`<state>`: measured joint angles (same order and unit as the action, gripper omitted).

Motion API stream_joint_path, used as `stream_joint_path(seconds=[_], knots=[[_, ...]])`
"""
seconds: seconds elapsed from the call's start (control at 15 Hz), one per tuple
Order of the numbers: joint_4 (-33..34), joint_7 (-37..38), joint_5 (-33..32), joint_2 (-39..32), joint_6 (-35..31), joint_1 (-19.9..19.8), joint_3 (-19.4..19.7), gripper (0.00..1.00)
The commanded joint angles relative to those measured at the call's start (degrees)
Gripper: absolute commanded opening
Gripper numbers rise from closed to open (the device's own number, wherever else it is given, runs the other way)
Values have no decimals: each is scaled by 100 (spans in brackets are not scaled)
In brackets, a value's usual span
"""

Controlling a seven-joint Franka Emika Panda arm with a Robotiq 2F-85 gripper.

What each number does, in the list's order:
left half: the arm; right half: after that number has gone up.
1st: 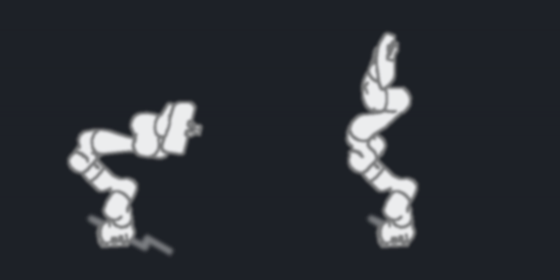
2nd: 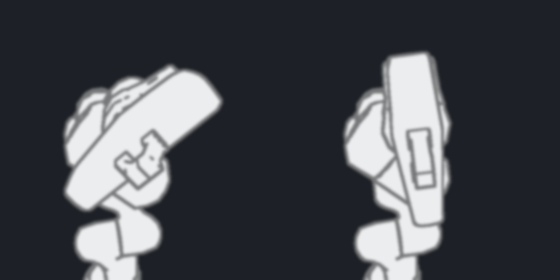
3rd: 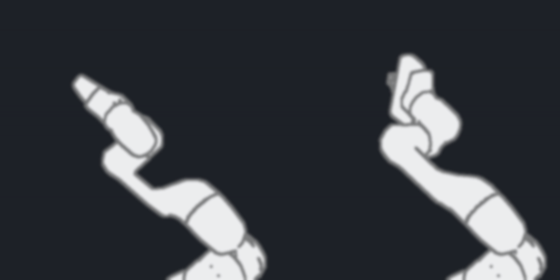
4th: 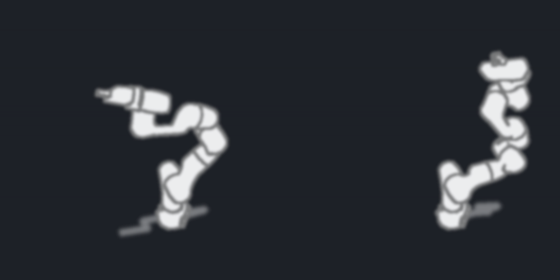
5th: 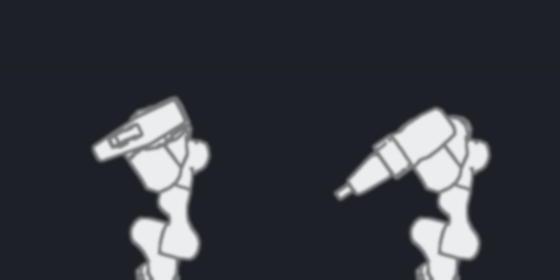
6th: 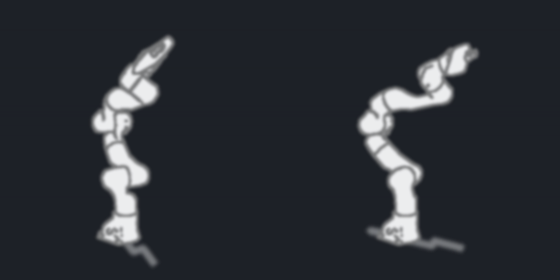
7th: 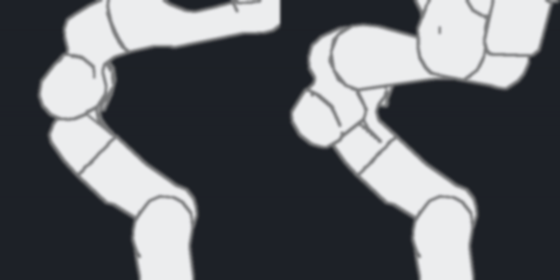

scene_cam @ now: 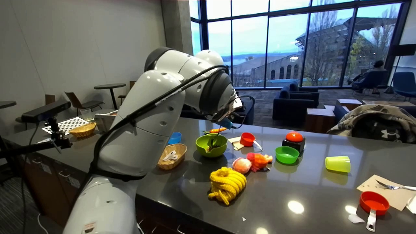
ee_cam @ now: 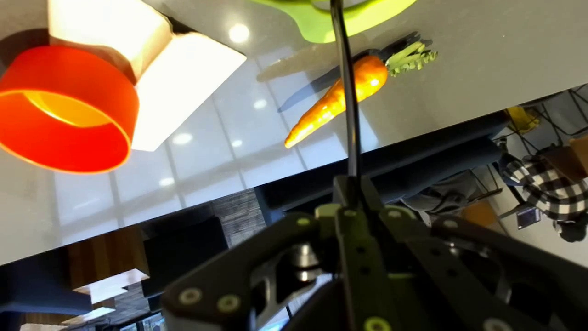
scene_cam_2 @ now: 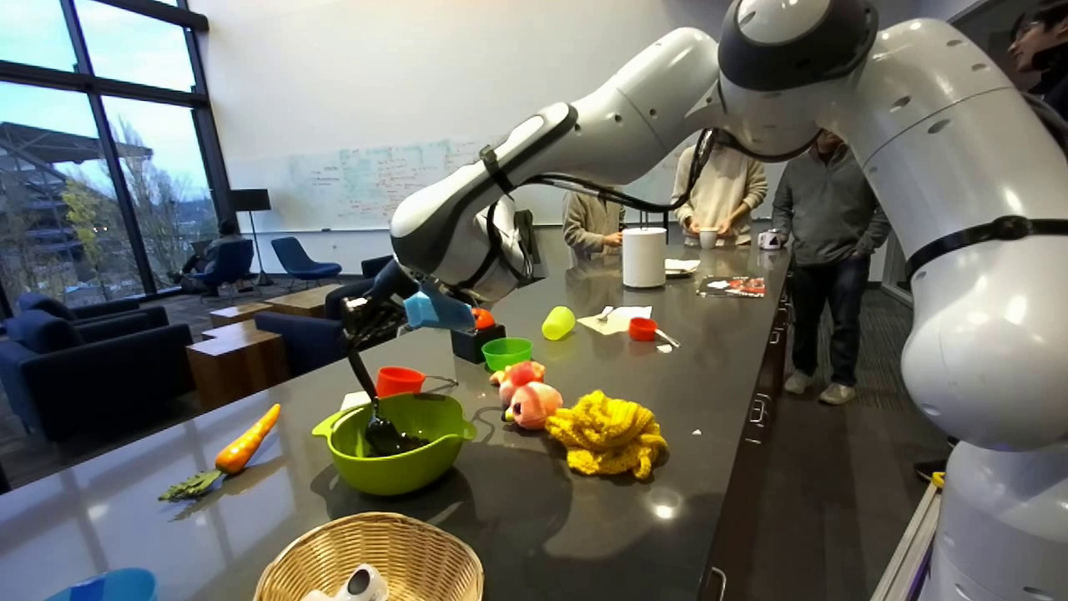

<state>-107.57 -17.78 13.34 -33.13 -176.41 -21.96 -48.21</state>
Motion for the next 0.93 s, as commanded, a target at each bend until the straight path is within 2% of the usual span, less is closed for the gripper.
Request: stream_joint_path(seconds=[0.0, 0.33, 0.87], knots=[[244, -145, -77, -206, 20, -5, -36, 1], [239, -356, -82, -255, 18, -119, -108, 1], [144, -628, -12, -292, 18, -531, -254, 1]])
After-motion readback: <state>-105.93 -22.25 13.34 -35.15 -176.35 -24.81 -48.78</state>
